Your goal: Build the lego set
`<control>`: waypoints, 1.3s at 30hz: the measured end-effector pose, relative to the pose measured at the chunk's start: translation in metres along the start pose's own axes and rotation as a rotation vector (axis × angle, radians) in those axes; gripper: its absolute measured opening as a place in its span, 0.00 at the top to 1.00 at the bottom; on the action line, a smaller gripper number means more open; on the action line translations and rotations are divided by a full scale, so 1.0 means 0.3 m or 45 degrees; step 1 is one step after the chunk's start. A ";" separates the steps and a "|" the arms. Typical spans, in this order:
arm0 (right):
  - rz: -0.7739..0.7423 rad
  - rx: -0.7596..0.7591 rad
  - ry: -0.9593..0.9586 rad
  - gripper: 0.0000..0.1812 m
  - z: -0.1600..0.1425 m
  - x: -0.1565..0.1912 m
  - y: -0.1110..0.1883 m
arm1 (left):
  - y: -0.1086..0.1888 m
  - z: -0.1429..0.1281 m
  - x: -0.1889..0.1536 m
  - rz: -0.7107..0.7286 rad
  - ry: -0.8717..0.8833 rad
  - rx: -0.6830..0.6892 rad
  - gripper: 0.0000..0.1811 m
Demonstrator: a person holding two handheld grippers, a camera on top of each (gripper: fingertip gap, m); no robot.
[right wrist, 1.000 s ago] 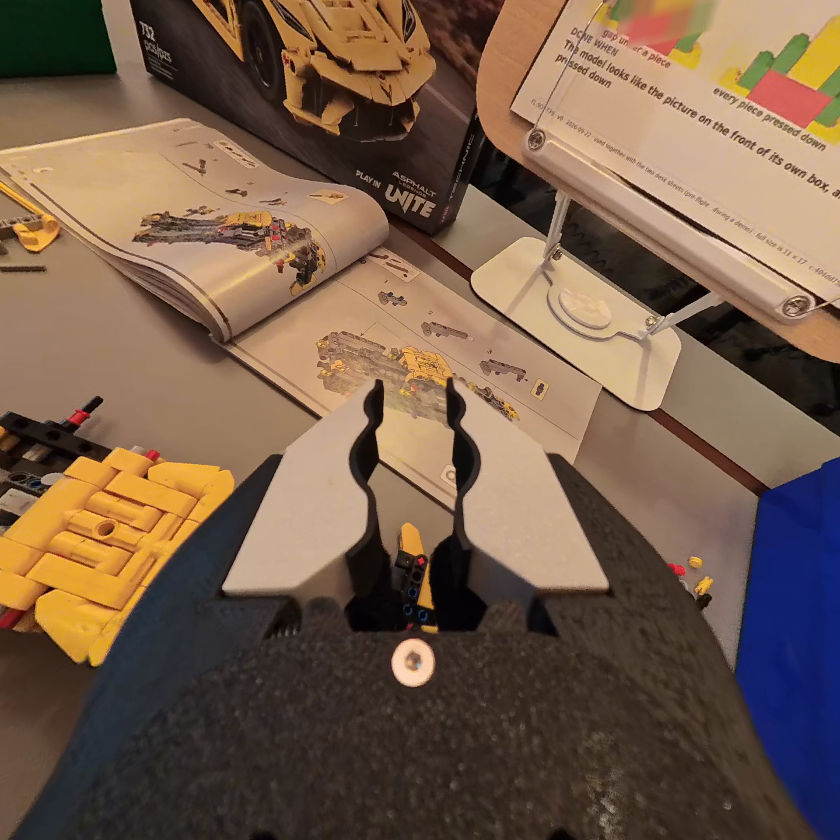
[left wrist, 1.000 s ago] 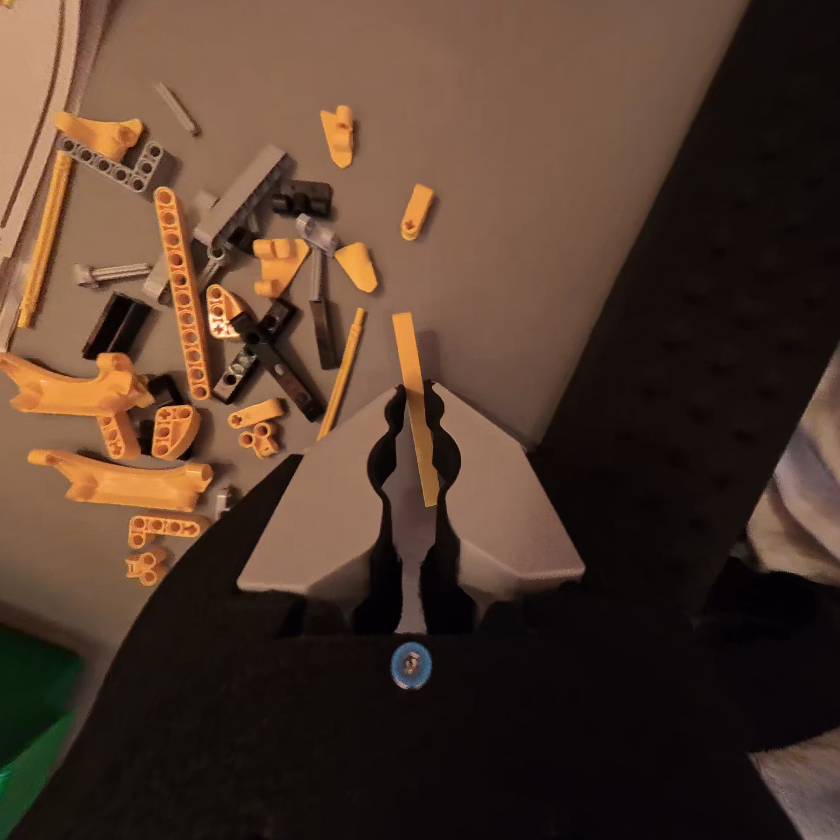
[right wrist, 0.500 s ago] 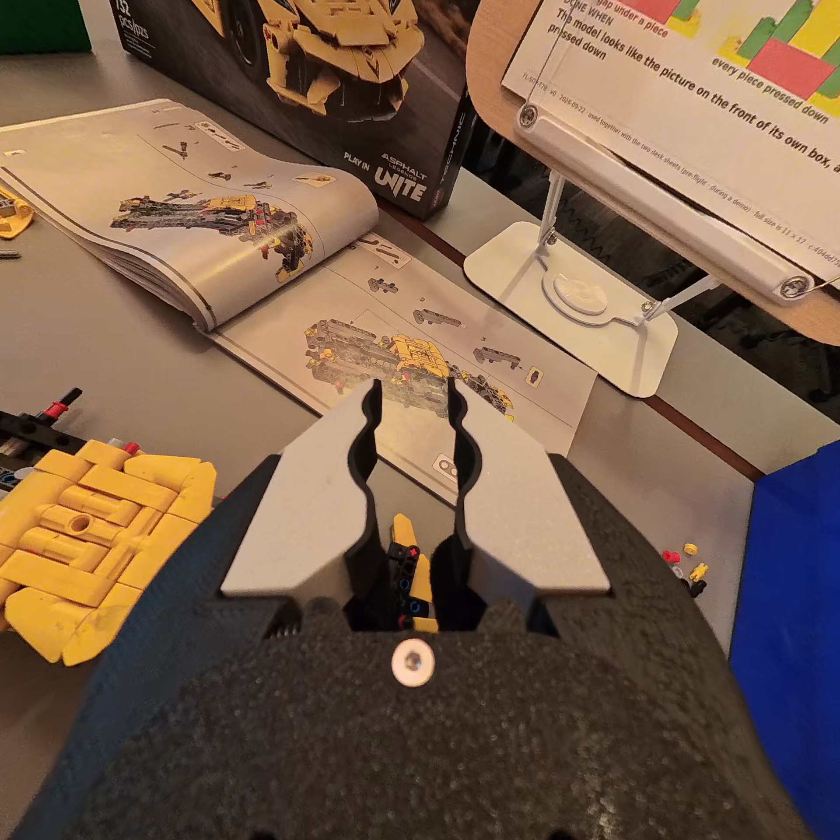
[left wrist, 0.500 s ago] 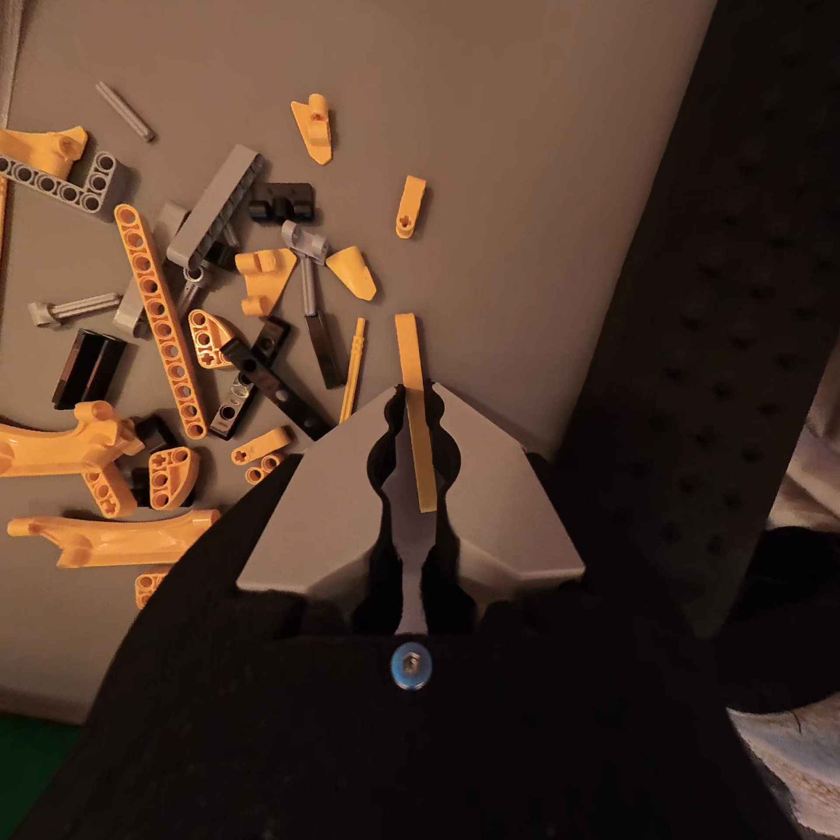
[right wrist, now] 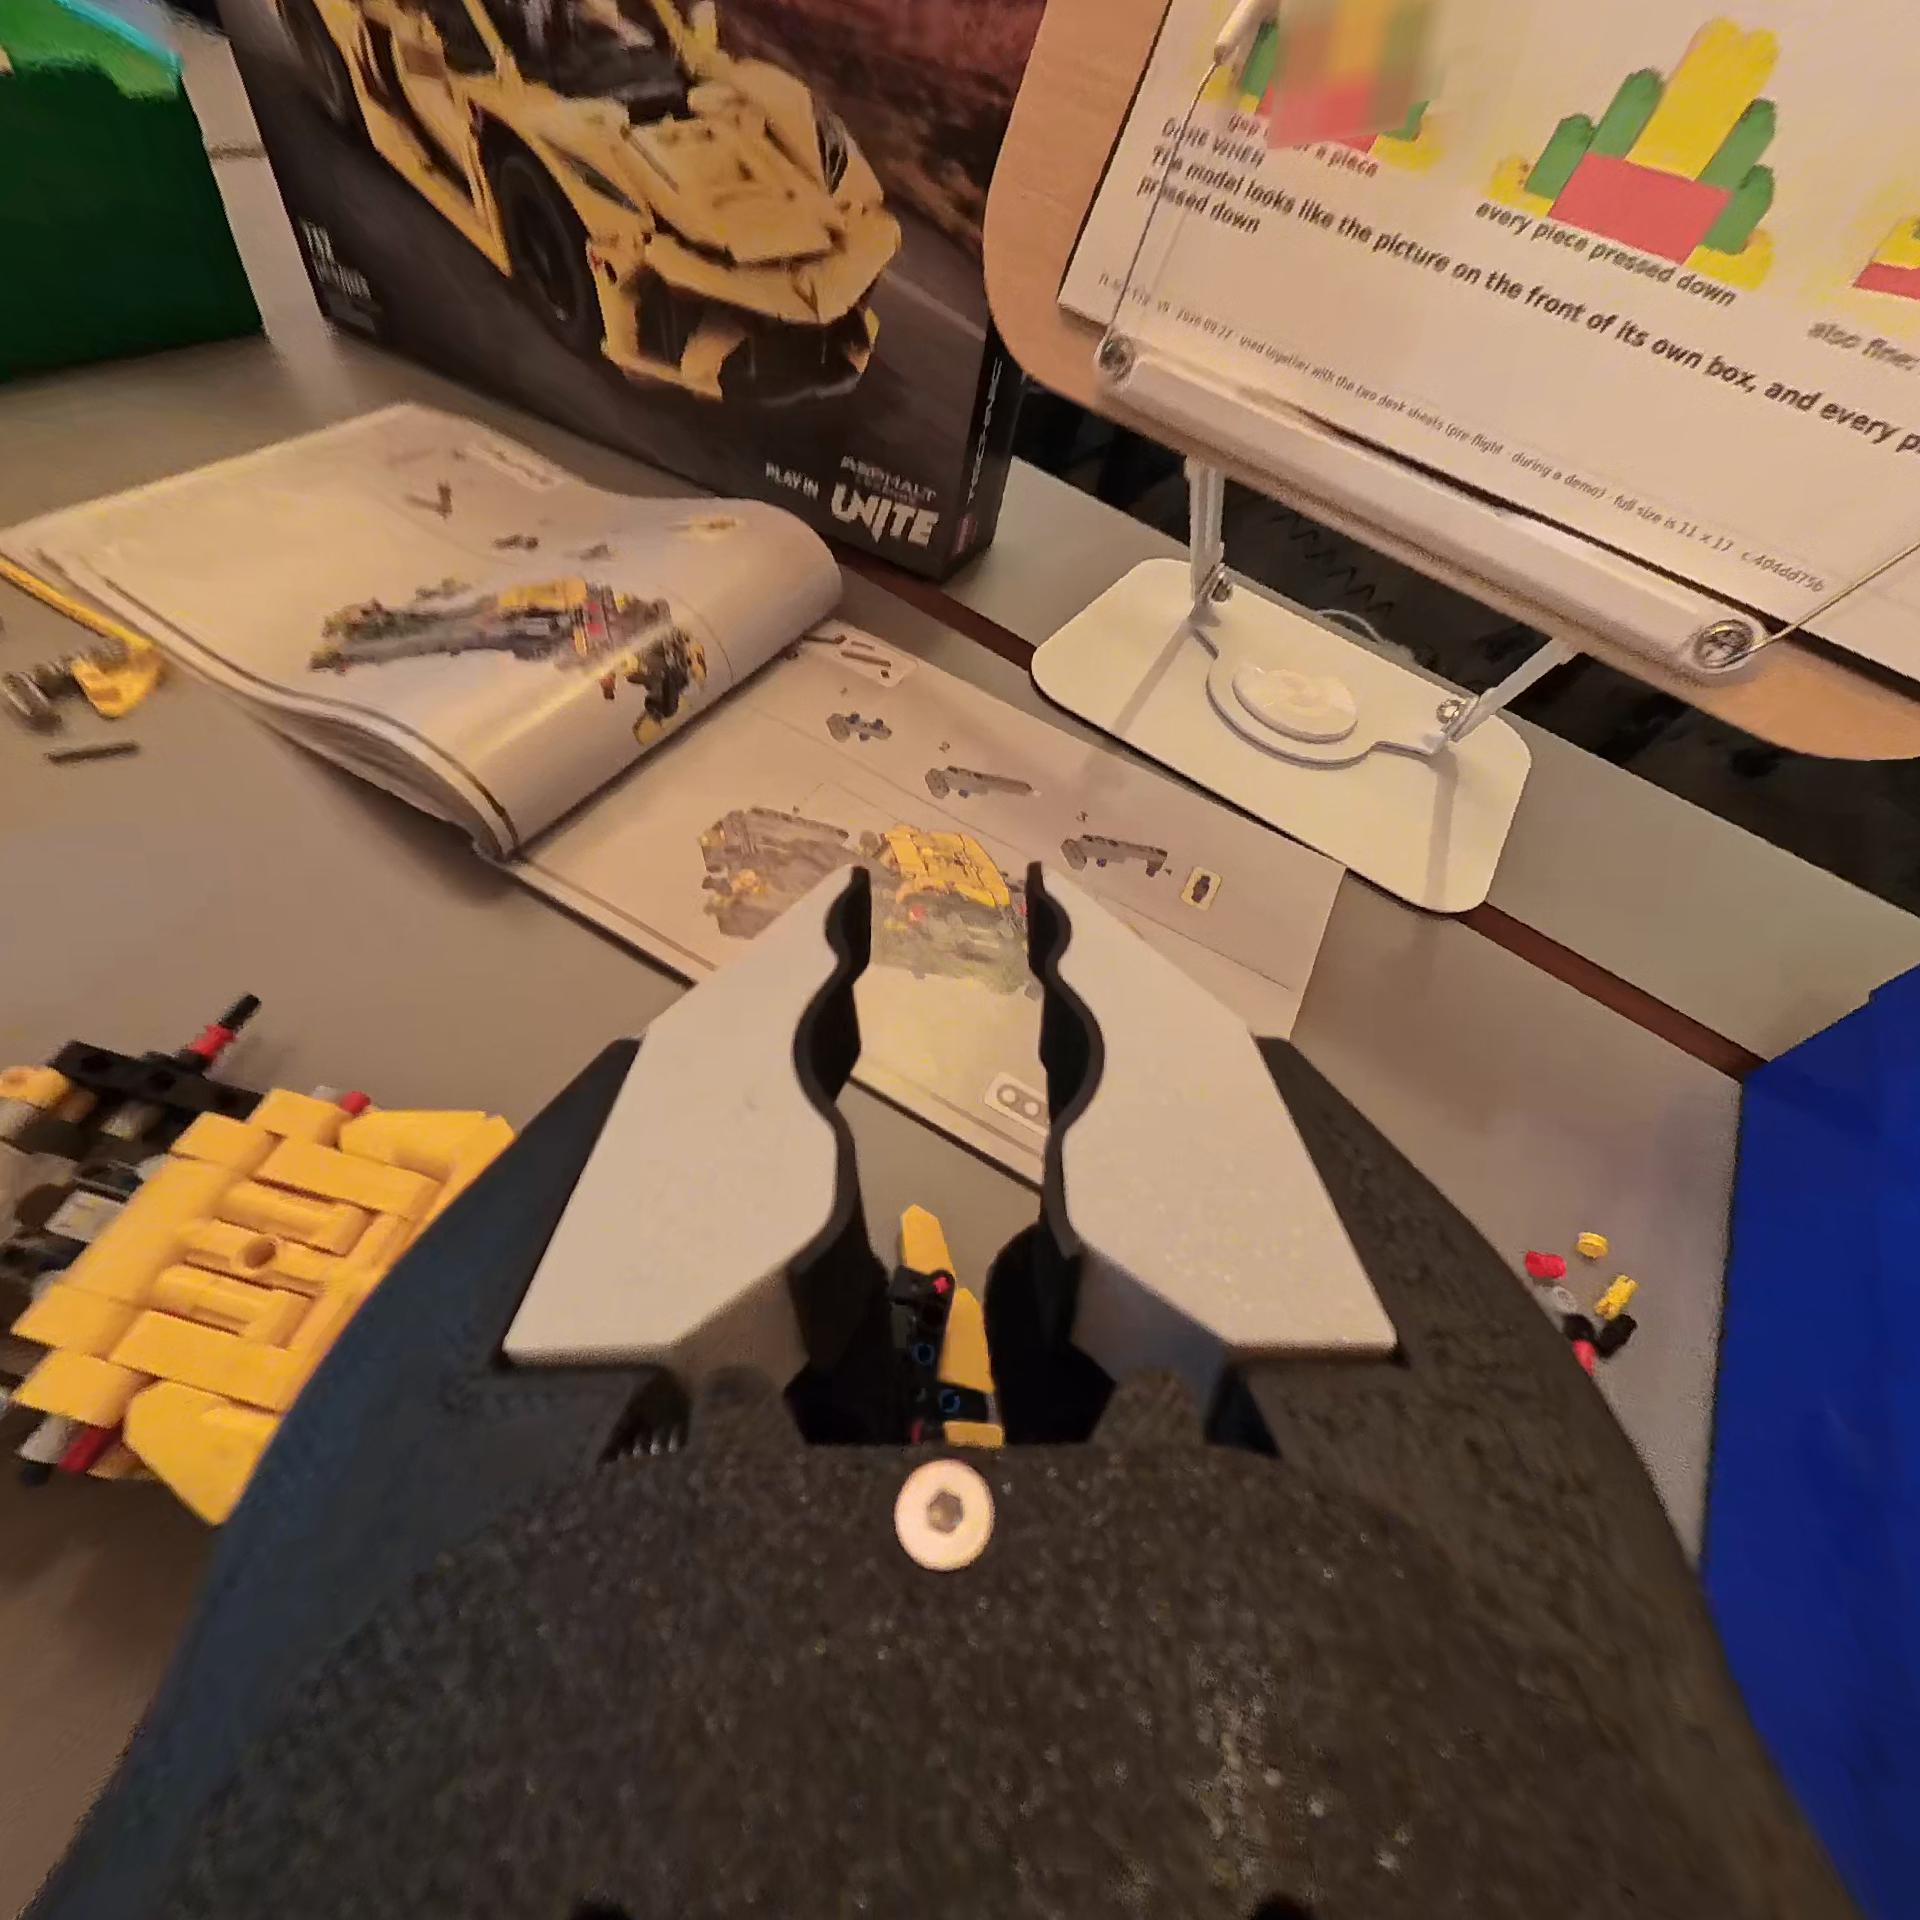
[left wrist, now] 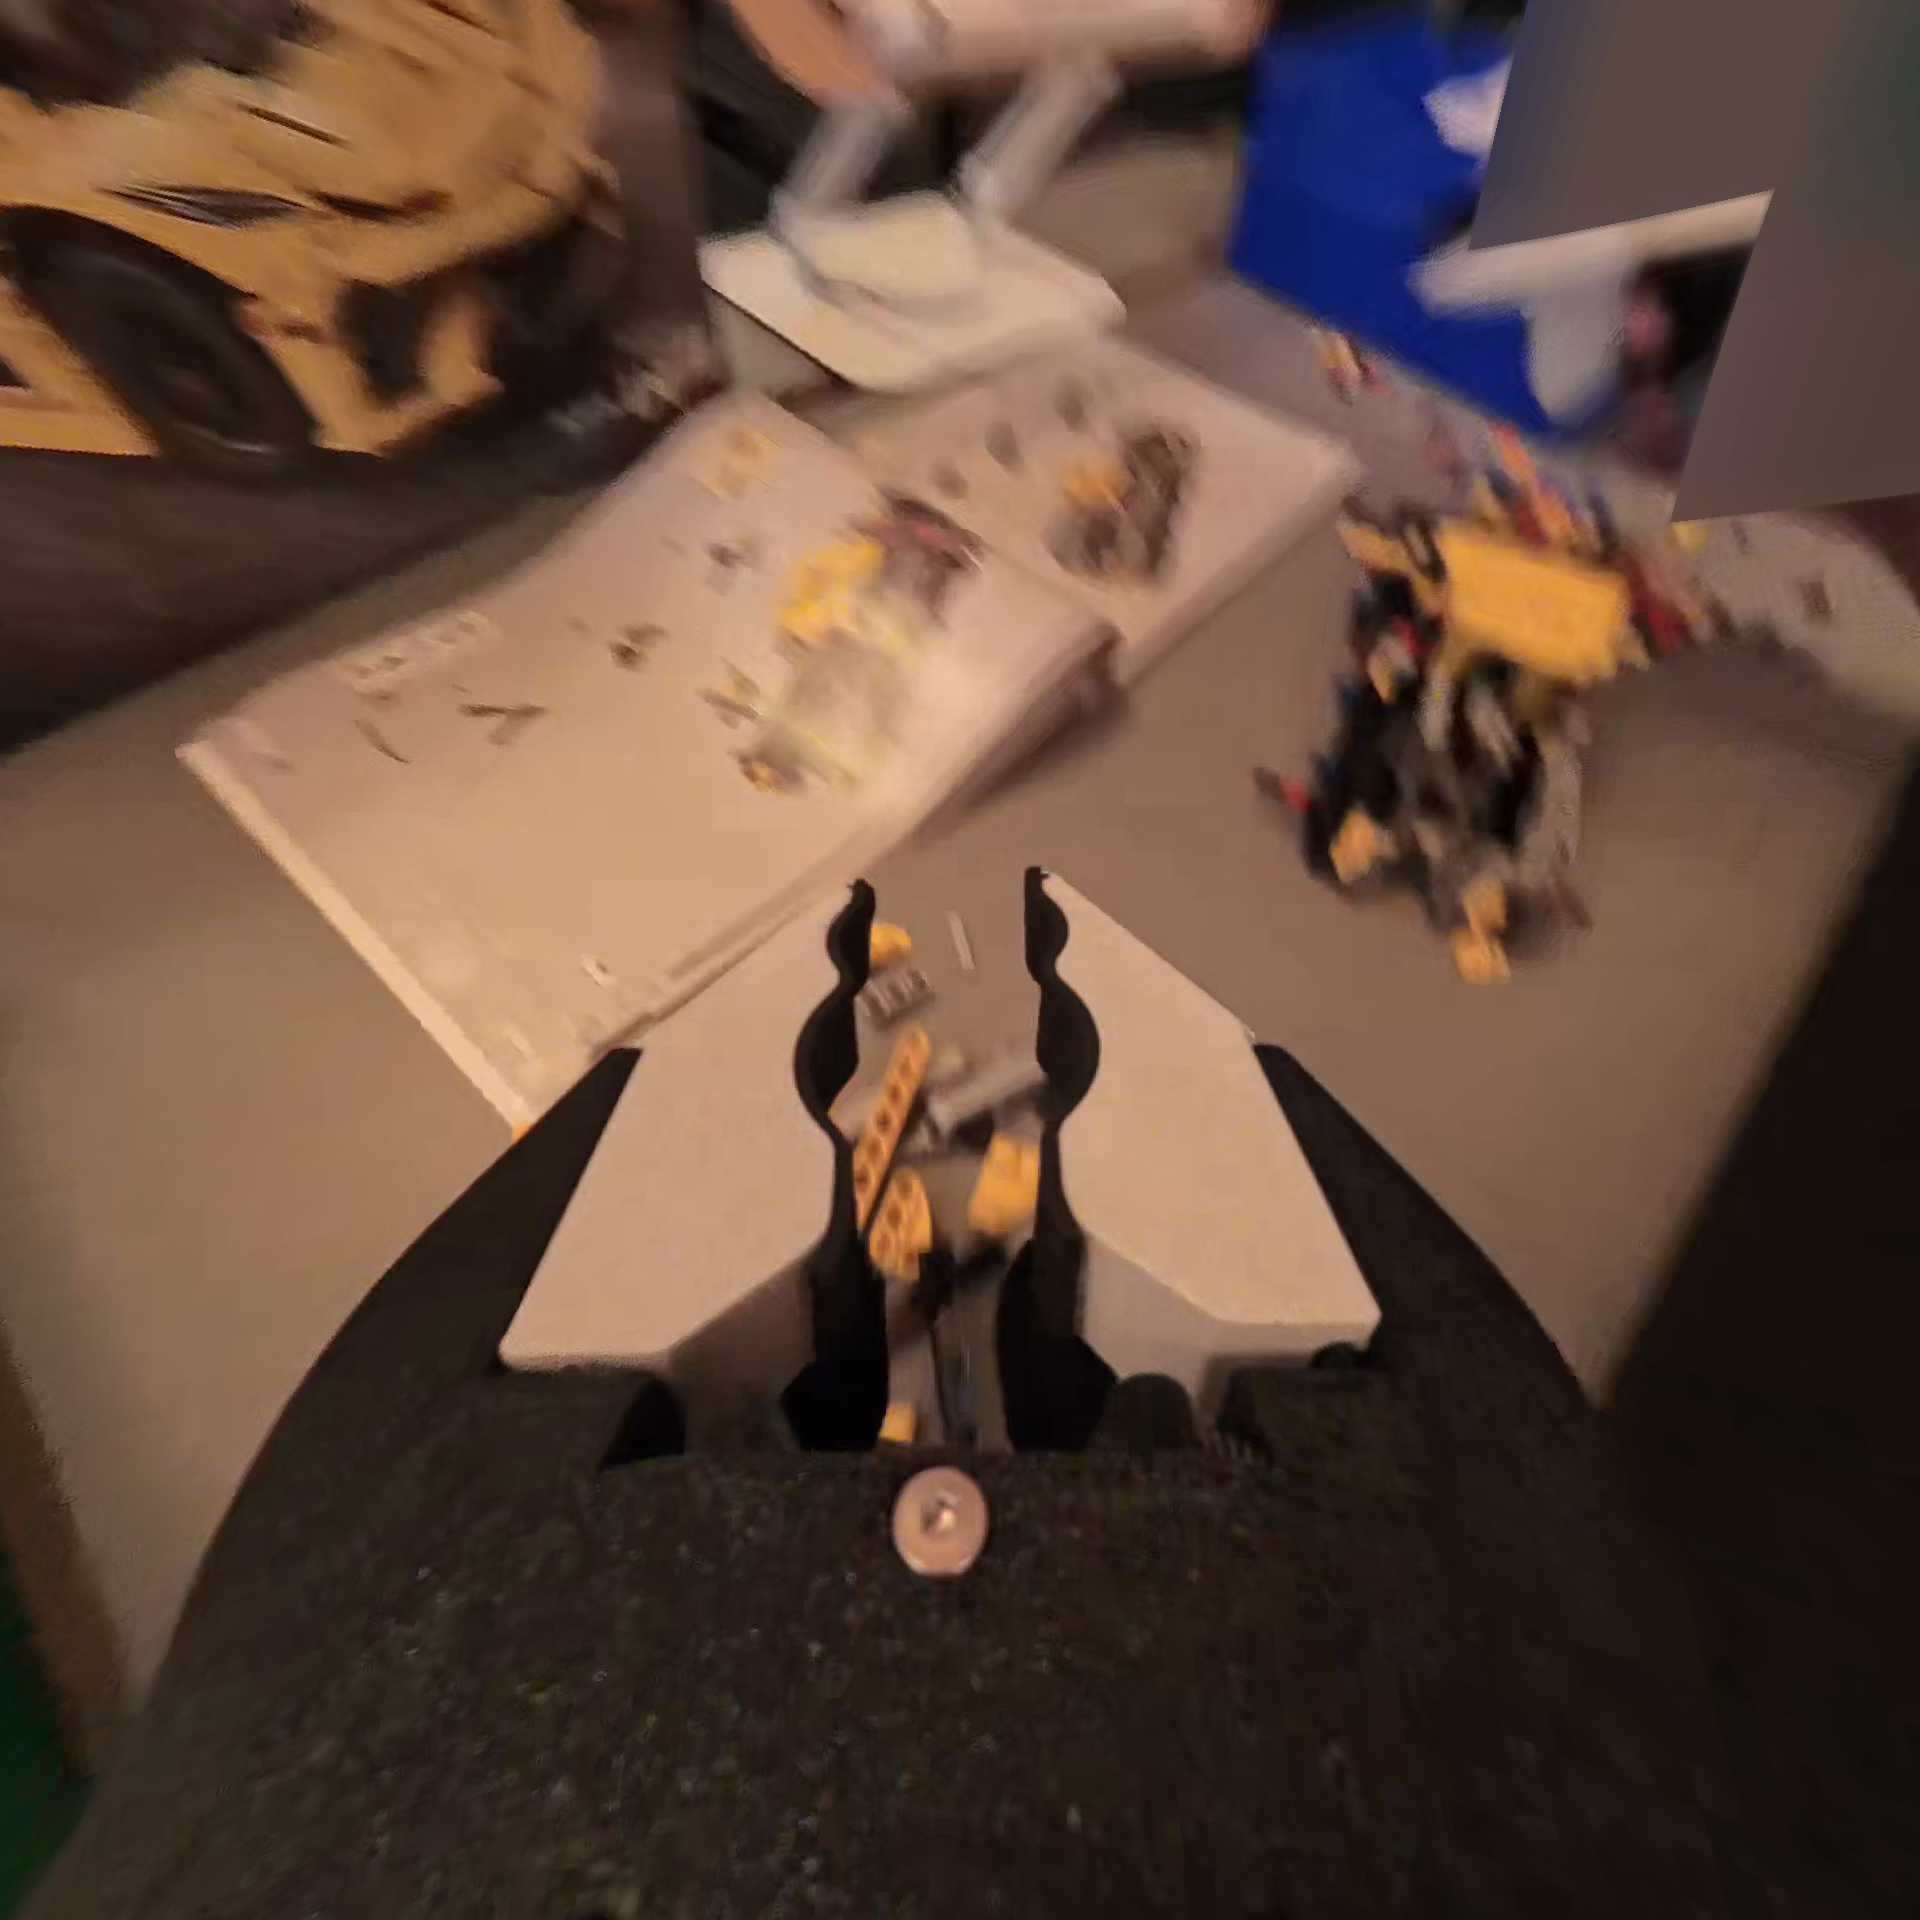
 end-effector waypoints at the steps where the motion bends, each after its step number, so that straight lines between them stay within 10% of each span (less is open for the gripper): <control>1: 0.007 -0.015 -0.034 0.84 0.012 -0.006 0.007 | -0.028 0.016 0.013 0.090 0.102 -0.073 0.84; 11: -0.208 0.226 -0.150 0.83 -0.096 -0.171 0.384 | -0.223 0.088 -0.034 0.486 0.110 -0.145 0.84; 17: -0.154 0.382 -0.329 0.83 -0.360 -0.102 0.563 | -0.329 0.176 0.023 0.370 0.234 -0.145 0.84; 24: 0.121 0.491 -0.255 0.85 -0.437 0.007 0.693 | -0.393 0.159 0.059 0.268 0.433 -0.256 0.84; 35: 0.201 0.374 -0.195 0.85 -0.366 0.057 0.539 | -0.338 0.094 0.111 0.380 0.366 -0.235 0.84; 39: 0.220 0.351 -0.027 0.59 -0.278 0.140 0.351 | -0.342 0.100 0.090 0.318 0.332 -0.225 0.84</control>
Point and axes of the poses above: each gripper's, where its closed fingertips meet, y back along the fingers, z out of its top, x = y × z across the jaws, the point moved 10 cm from there along y, back along the fingers, and after that the axes turned 2 degrees about -x, right-handed, at the moved point
